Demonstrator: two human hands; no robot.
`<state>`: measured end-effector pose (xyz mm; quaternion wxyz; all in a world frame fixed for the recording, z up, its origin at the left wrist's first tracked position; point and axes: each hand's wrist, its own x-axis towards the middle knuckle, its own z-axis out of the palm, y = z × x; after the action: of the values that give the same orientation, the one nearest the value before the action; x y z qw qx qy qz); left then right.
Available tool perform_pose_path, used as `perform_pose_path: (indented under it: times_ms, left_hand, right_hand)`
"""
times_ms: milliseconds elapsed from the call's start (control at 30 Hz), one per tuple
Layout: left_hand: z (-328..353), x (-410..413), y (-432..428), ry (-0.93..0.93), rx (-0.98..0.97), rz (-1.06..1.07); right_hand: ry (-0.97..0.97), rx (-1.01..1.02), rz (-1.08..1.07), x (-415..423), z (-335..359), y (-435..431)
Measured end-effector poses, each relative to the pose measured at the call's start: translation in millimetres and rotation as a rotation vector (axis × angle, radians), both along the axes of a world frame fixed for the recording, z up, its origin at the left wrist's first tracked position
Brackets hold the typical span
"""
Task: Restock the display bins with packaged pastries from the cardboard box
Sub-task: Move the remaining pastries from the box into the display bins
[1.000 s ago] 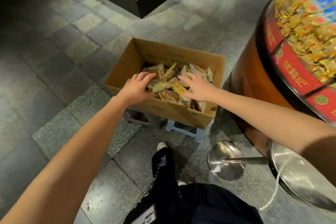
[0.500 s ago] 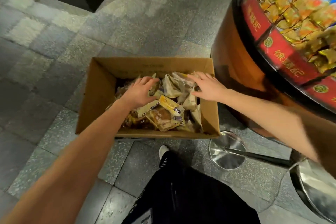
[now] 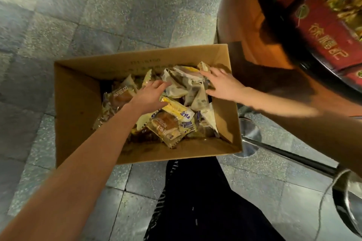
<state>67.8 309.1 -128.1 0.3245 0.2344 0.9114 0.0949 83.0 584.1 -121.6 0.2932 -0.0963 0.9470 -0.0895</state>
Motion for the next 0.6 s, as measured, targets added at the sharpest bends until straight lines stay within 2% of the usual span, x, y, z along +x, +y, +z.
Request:
perform_pose_path:
  times_ms: [133, 333, 433, 600]
  left_hand:
    - [-34.1, -9.5, 3.7, -0.030, -0.002, -0.037]
    - [-86.4, -7.5, 5.0, -0.047, -0.059, -0.135]
    - [-102.6, -5.4, 8.9, -0.049, -0.081, -0.186]
    - [-125.1, -3.2, 9.0, -0.018, -0.082, -0.235]
  right_hand:
    - [-0.061, -0.017, 0.002, -16.5, -27.9, 2.5]
    - [-0.050, -0.083, -0.027, -27.7, -63.3, 2.7]
    - [0.001, -0.110, 0.044, -20.0, -82.5, -2.0]
    - [-0.057, 0.033, 0.071, -3.4, -110.2, -5.0]
